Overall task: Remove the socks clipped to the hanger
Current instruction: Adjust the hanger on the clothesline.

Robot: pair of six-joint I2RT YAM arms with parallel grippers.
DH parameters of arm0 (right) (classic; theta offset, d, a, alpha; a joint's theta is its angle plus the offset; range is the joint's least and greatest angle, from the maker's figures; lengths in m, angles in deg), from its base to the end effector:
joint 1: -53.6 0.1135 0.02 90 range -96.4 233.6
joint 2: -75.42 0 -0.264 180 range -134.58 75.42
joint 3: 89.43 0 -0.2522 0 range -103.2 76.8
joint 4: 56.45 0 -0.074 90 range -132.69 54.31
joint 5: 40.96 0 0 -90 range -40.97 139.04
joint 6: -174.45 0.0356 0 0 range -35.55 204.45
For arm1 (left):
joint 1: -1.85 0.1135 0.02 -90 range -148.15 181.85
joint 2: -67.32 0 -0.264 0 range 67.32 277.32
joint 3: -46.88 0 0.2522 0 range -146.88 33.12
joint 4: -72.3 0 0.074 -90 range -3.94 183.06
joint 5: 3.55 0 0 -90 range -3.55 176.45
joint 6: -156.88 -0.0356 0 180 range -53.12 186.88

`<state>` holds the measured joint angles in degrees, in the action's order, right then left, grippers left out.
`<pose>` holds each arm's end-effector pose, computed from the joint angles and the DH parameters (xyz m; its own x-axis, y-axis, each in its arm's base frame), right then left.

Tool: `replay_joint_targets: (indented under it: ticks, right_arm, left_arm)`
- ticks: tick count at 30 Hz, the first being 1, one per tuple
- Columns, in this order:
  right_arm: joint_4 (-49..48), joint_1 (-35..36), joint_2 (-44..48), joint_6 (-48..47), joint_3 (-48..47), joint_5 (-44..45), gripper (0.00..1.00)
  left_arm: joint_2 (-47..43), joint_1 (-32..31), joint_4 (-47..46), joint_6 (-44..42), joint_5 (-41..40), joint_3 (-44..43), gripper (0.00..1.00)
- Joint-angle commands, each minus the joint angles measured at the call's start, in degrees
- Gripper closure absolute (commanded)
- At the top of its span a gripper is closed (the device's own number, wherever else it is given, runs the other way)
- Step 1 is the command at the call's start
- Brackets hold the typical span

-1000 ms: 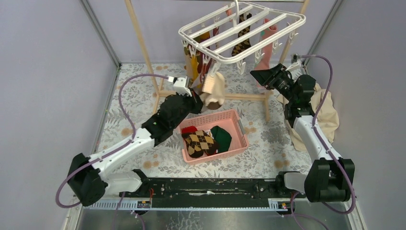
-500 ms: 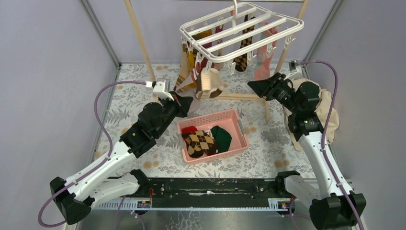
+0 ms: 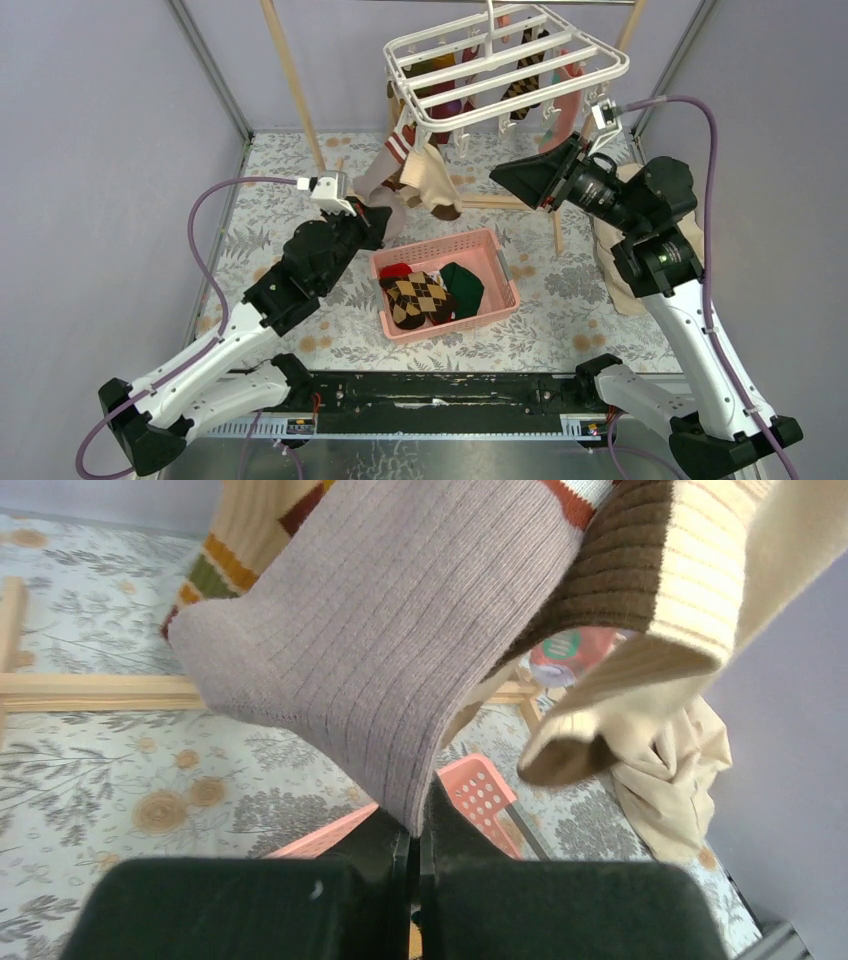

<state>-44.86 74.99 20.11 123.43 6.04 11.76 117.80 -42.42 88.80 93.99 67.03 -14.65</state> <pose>0.1666 0.0884 0.4847 -0.3014 0.4195 -0.8563 -0.8208 0.3428 0.4569 0.1562 -0.1358 0.3553 -0.2525 -0.3540 -0.9005 0.3440 0.8370 -0.4255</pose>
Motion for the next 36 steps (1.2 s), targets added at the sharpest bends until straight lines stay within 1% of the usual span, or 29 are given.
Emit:
replay_joint_targets:
  ticks: [1, 5, 7, 9, 13, 17, 24, 36]
  right_arm:
    - [-0.03, 0.49, -0.83, -0.34, -5.16, -1.53, 0.58]
    - [0.51, 0.5, -1.97, -1.03, -7.11, 0.07, 0.55]
    - [0.04, 0.5, -2.72, -0.59, -8.34, 0.46, 0.55]
    - [0.32, 0.46, -3.5, -0.7, -10.49, 1.29, 0.55]
    - [1.43, 0.44, -5.52, -1.44, -15.53, 1.77, 0.53]
    - [1.74, 0.41, -6.6, -1.91, -18.13, 2.03, 0.52]
    - [1.74, 0.41, -7.01, -1.97, -17.96, 2.43, 0.51]
    - [1.61, 0.41, -7.99, -2.84, -17.39, 2.7, 0.5]
  left_arm:
    - [-3.85, -0.34, 1.66, -2.1, -6.32, 0.22, 1.0]
    - [-7.13, -0.13, 4.52, -2.78, -11.81, -0.08, 1.0]
    - [-7.38, 0.61, 6.13, -3.22, -12.71, -1.24, 1.0]
    - [-6.28, 2.18, 9.12, -3.69, -12.2, -4.65, 1.0]
    - [-3.68, 7.12, 13.82, -4.08, -8.52, -10.34, 1.0]
    - [-2.5, 13.32, 16.1, -4.0, -4.53, -13.17, 1.0]
    - [-0.88, 24.07, 19.05, -3.96, 2.09, -15.82, 1.0]
    - [0.67, 37.33, 20.72, -4.22, 10.73, -18.6, 1.0]
